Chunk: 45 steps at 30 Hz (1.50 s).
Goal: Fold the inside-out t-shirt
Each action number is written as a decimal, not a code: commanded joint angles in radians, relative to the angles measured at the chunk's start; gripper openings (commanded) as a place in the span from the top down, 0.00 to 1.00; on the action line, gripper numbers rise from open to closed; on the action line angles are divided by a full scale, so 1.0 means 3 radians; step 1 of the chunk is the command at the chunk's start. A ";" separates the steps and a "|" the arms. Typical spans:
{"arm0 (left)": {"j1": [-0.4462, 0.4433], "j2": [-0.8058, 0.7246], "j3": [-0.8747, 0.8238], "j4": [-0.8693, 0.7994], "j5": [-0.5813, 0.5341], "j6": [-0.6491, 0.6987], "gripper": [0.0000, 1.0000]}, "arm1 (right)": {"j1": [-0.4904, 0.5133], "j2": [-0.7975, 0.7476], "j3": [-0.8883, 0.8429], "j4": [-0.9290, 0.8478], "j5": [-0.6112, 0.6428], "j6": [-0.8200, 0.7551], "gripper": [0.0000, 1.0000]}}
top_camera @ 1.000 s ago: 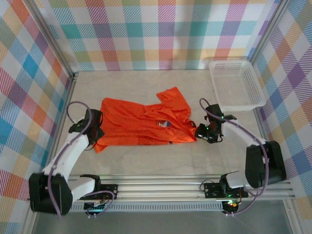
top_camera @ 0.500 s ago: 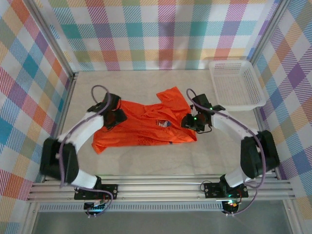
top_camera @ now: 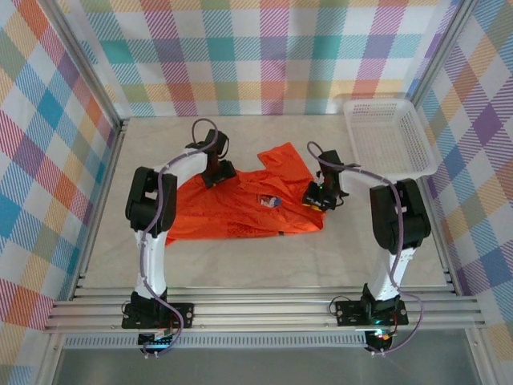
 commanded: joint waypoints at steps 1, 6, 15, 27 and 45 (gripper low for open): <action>0.0060 0.0383 0.0341 -0.0236 0.0025 0.0137 0.35 | -0.0137 0.0360 0.0272 -0.0072 0.0104 -0.0114 0.69; 0.0068 0.0515 0.0918 -0.0462 -0.0063 0.0357 0.33 | -0.0202 0.0502 0.0764 -0.0342 0.0192 -0.0088 0.73; -0.0293 -0.0887 0.0055 -0.0441 -0.0300 0.0543 0.33 | 0.0195 -0.0290 0.0697 -0.0453 0.0069 -0.0188 0.58; -0.0288 -0.1874 -0.1276 -0.0327 -0.0084 0.0205 0.34 | 0.0821 0.0539 0.1517 -0.0892 0.0907 -0.0391 0.43; -0.0282 -0.2027 -0.1337 -0.0249 0.0057 0.0129 0.39 | 0.1259 -0.0731 0.0132 -0.0708 0.1018 -0.0004 1.00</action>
